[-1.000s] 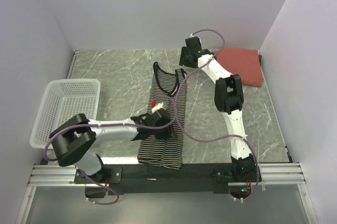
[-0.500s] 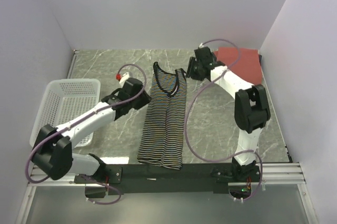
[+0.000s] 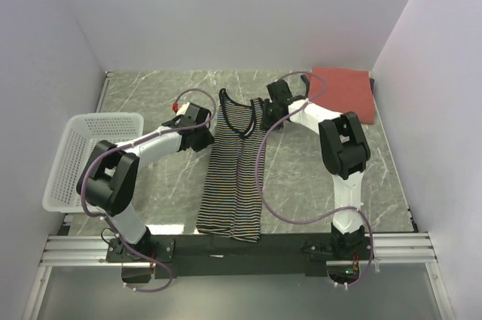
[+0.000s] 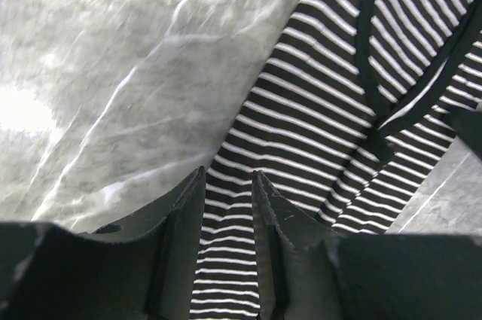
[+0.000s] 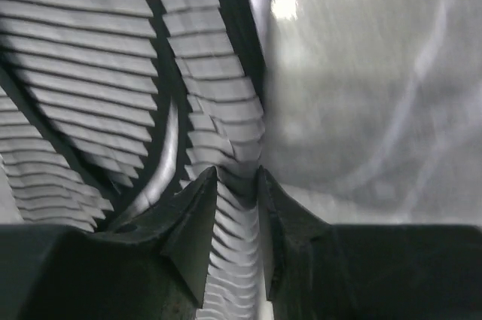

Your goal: Fold and stack the tank tops

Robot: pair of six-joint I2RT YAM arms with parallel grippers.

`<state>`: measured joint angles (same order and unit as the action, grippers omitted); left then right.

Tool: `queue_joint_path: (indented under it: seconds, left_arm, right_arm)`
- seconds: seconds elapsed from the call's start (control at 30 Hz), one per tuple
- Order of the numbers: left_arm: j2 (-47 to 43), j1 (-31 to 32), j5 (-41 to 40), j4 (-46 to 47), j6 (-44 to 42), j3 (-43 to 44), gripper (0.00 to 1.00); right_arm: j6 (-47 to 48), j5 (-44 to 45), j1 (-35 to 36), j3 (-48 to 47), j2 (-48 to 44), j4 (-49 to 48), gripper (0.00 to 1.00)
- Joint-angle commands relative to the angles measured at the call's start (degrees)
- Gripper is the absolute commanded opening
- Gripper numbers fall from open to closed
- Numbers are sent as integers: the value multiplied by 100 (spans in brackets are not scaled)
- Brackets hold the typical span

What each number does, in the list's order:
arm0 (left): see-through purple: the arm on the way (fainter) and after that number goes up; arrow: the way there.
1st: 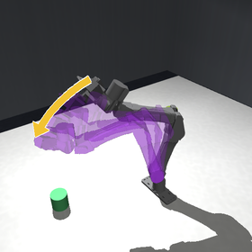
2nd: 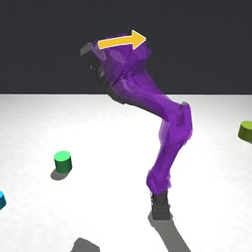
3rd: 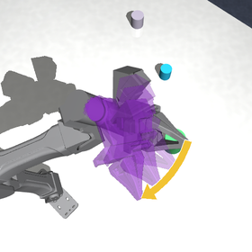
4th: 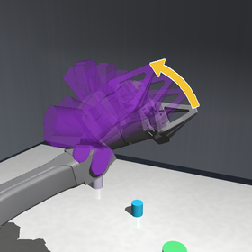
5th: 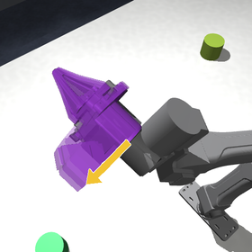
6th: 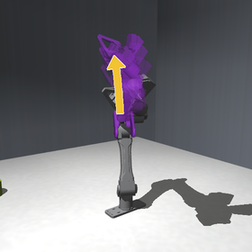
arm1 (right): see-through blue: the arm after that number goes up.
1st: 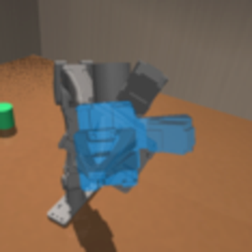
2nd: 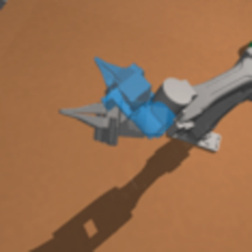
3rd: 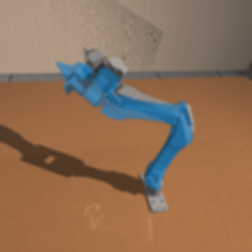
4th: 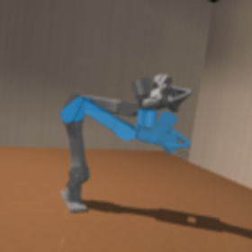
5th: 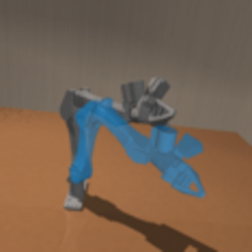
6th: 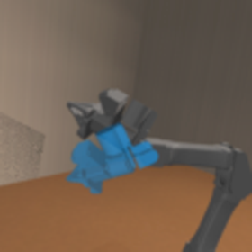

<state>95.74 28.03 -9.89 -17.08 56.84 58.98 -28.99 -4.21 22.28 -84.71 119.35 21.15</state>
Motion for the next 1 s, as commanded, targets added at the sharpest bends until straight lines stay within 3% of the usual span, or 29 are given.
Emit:
queue_joint_path:
  seconds: [0.0,0.1,0.3,0.33,0.47,0.5,0.57,0.6,0.63,0.8,0.97]
  left_arm:
    - [224,-96,49,126,-182,377,37]
    - [664,-210,110,38,-278,754,36]
    - [1201,-447,259,-41,-489,1501,34]
    - [1262,-500,347,-58,-585,1624,34]
    - [1439,-685,637,-182,-762,2248,36]
    - [1377,-685,664,-129,-788,2223,38]
    - [1036,-676,795,38,-771,1883,44]
    - [903,-676,848,73,-736,1724,46]
    - [763,-659,944,143,-701,1531,47]
    - [-318,-204,945,214,-473,-16,49]
    - [-1214,658,910,407,2,-1467,55]
  right_arm:
    - [113,16,-48,-616,439,240,31]
    - [166,25,-110,-1187,817,521,13]
    - [280,104,-294,-2856,1669,1267,3]
    - [254,96,-390,-3467,1966,1391,2]
    - [104,-158,-672,-4791,2575,1700,14]
    - [104,-212,-699,-4844,2584,1526,35]
    - [165,-265,-786,-4687,2366,1270,53]
    - [209,-213,-778,-4591,2234,1130,73]
    - [288,-142,-796,-4338,1937,1085,76]
    - [158,315,-813,-2713,540,769,78]
    - [-317,34,-787,1047,-1798,-469,73]
